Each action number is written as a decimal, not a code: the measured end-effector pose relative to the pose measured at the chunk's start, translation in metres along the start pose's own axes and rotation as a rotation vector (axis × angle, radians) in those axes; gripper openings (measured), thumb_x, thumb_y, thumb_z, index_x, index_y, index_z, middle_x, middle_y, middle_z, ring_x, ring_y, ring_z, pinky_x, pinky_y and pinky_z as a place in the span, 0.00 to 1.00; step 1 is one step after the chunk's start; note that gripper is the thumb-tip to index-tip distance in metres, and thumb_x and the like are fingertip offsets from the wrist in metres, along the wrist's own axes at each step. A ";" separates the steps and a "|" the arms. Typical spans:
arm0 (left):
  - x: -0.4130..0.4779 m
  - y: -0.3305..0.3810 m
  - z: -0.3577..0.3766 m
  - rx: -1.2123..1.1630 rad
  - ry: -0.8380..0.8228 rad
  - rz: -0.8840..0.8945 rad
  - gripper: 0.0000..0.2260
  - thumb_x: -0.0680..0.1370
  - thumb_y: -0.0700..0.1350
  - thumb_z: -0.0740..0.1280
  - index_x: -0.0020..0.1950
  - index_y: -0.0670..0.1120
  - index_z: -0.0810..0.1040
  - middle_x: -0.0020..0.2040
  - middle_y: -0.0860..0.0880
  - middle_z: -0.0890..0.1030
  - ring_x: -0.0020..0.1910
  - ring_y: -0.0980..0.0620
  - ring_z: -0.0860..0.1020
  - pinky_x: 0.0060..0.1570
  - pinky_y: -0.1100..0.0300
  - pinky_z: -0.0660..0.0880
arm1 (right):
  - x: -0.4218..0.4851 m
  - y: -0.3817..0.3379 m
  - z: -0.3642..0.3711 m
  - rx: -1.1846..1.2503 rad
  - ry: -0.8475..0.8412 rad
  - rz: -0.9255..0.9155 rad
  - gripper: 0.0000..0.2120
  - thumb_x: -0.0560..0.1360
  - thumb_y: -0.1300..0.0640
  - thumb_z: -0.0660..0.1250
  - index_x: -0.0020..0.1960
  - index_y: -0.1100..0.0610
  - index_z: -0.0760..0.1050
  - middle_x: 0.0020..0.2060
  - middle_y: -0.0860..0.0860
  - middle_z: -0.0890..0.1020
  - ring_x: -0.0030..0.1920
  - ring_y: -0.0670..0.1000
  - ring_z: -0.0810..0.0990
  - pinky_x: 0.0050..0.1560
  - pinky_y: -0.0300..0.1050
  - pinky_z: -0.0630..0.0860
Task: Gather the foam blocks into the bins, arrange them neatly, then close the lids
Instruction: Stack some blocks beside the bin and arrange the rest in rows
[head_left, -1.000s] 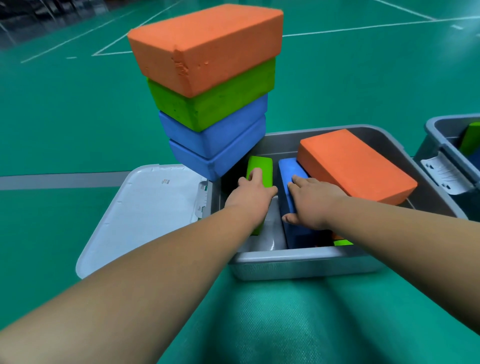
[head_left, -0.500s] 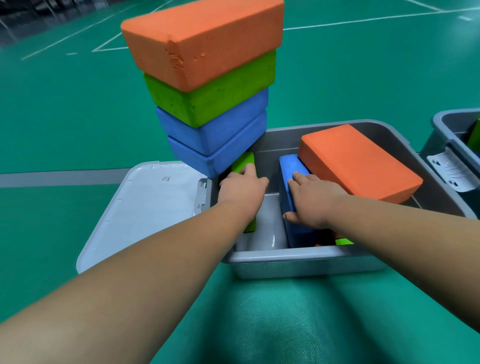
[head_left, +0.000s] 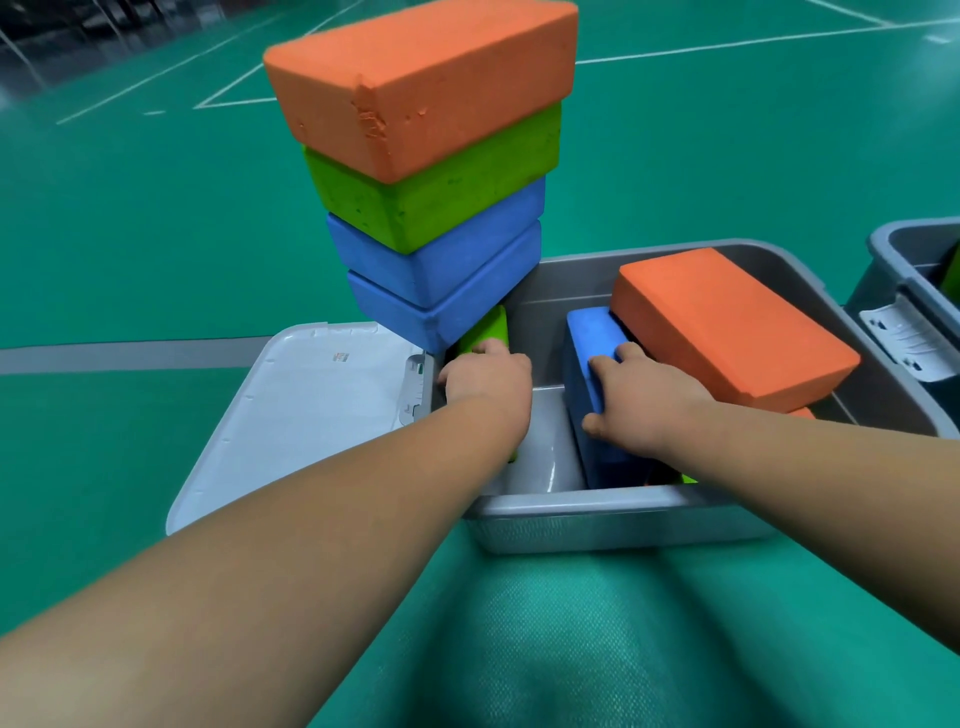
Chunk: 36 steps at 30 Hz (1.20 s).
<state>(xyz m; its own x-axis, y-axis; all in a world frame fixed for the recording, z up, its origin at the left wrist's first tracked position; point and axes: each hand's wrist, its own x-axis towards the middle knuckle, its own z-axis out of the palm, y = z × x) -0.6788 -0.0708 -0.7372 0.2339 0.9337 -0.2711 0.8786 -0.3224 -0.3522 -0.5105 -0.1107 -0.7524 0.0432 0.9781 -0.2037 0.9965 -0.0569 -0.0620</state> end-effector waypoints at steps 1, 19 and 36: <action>-0.002 0.000 -0.002 -0.001 -0.011 -0.002 0.32 0.76 0.42 0.69 0.78 0.46 0.62 0.74 0.36 0.63 0.58 0.33 0.80 0.55 0.42 0.80 | -0.001 0.000 -0.002 0.005 0.018 0.001 0.27 0.75 0.39 0.65 0.67 0.52 0.69 0.61 0.54 0.69 0.48 0.62 0.78 0.46 0.52 0.74; -0.032 -0.009 -0.027 -0.447 -0.152 0.231 0.32 0.72 0.56 0.79 0.69 0.45 0.69 0.58 0.46 0.78 0.53 0.44 0.77 0.54 0.51 0.78 | -0.008 -0.003 -0.081 0.477 0.459 0.048 0.15 0.71 0.41 0.65 0.43 0.51 0.84 0.38 0.51 0.84 0.43 0.54 0.81 0.45 0.48 0.79; -0.058 -0.037 -0.014 -0.814 -0.238 0.337 0.58 0.56 0.73 0.80 0.78 0.56 0.55 0.73 0.58 0.68 0.70 0.54 0.72 0.70 0.50 0.72 | -0.004 -0.012 -0.110 0.849 -0.002 0.066 0.28 0.69 0.29 0.70 0.51 0.53 0.82 0.44 0.50 0.84 0.41 0.52 0.85 0.39 0.44 0.78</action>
<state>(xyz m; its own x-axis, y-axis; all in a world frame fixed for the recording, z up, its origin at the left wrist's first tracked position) -0.7187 -0.1107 -0.6959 0.5185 0.7243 -0.4545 0.8229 -0.2783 0.4953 -0.5148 -0.0919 -0.6436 0.0987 0.9671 -0.2346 0.5995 -0.2459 -0.7616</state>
